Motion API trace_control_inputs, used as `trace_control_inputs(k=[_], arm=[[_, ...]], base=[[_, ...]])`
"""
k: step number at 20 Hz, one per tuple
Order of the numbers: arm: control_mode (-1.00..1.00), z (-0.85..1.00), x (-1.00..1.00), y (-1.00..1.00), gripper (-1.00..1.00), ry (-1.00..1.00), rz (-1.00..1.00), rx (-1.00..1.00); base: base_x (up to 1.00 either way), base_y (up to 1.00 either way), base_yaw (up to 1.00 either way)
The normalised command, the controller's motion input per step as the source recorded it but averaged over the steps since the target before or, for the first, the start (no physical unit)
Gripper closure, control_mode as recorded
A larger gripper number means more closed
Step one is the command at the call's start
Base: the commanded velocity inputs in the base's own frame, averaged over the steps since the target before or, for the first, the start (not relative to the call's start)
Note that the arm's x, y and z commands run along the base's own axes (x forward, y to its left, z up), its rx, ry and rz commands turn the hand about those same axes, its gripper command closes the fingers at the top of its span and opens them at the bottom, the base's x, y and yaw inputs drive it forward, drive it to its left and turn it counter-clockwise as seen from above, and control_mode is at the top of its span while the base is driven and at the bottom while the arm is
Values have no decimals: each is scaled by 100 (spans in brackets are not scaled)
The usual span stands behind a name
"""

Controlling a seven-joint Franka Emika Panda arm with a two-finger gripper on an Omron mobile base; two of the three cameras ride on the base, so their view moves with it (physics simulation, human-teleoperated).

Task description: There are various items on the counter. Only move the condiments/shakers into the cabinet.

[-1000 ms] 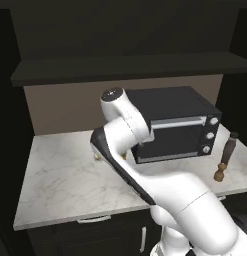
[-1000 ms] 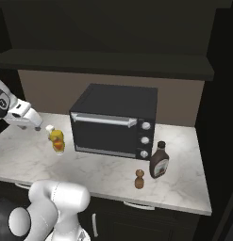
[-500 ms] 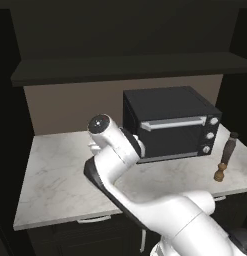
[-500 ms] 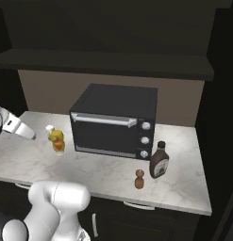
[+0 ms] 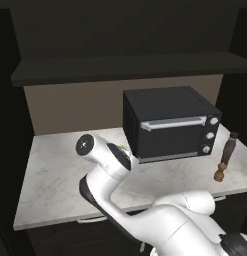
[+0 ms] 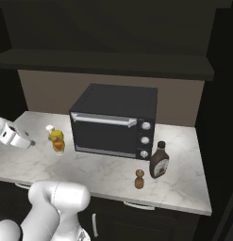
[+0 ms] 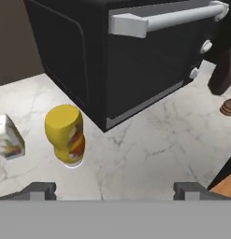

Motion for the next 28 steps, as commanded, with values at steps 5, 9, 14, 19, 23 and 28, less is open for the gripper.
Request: trace_control_inputs(k=[5, 9, 14, 19, 23, 28], arm=[[-100, -9, 27, 8, -100, -11, -25, -2], [-100, -12, 21, 2, -100, -12, -19, -2], [-100, -15, 24, 0, -100, -5, -9, -3], [-100, -21, 30, 0, -100, 0, -2, -2], [-100, -18, 30, 0, -100, 0, 0, 0], [-100, -14, 15, 0, -100, 0, 0, -2]], base=[[0, 0, 0], [0, 0, 0], [0, 0, 0], [0, 0, 0], [0, 0, 0], [0, 0, 0]])
